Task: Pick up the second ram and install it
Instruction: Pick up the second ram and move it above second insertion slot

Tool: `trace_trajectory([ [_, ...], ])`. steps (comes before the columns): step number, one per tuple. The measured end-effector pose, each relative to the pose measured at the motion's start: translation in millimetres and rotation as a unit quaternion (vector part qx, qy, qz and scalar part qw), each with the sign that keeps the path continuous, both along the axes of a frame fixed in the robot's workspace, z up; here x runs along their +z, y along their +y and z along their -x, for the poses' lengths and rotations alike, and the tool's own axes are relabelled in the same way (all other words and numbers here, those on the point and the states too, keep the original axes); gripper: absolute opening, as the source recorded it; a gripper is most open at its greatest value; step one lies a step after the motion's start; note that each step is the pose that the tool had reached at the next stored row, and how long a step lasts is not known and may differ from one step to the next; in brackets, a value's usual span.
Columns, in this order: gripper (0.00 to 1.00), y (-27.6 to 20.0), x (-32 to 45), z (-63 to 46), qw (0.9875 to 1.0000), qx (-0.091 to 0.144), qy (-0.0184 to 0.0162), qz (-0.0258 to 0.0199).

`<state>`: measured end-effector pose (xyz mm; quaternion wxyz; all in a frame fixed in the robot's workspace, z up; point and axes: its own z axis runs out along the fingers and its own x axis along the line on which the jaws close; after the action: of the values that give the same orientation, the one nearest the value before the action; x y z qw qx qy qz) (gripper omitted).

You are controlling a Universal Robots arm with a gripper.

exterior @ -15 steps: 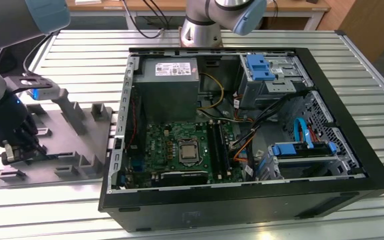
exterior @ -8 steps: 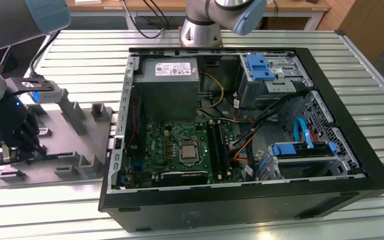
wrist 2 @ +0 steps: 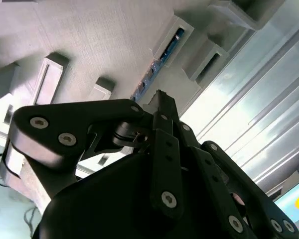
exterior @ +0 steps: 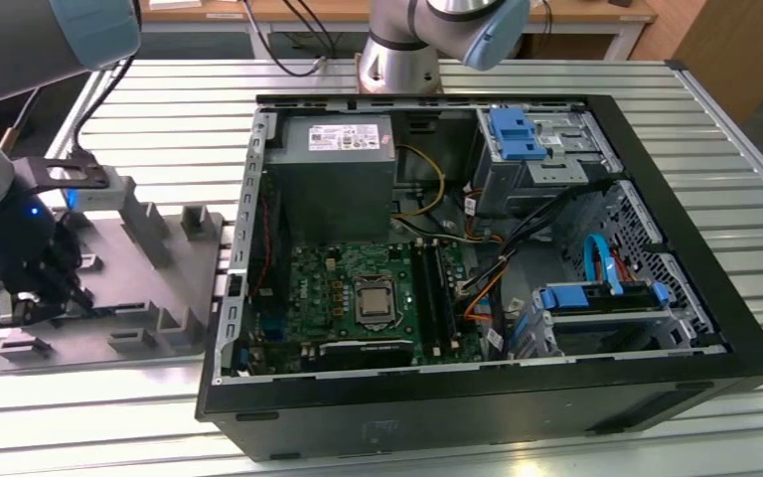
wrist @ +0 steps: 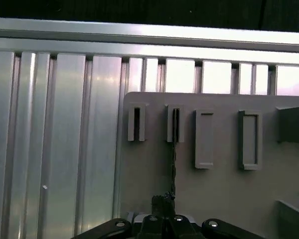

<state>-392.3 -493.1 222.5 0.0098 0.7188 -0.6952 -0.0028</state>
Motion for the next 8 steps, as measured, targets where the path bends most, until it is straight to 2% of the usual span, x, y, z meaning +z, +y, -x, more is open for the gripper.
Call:
trace_trajectory([
  [4,0.10,0.0,-1.1,0.0,0.9994,-0.034,0.0001,0.0001],
  [8,0.10,0.0,-1.9,0.1,0.9981,-0.062,0.0001,-0.0001],
])
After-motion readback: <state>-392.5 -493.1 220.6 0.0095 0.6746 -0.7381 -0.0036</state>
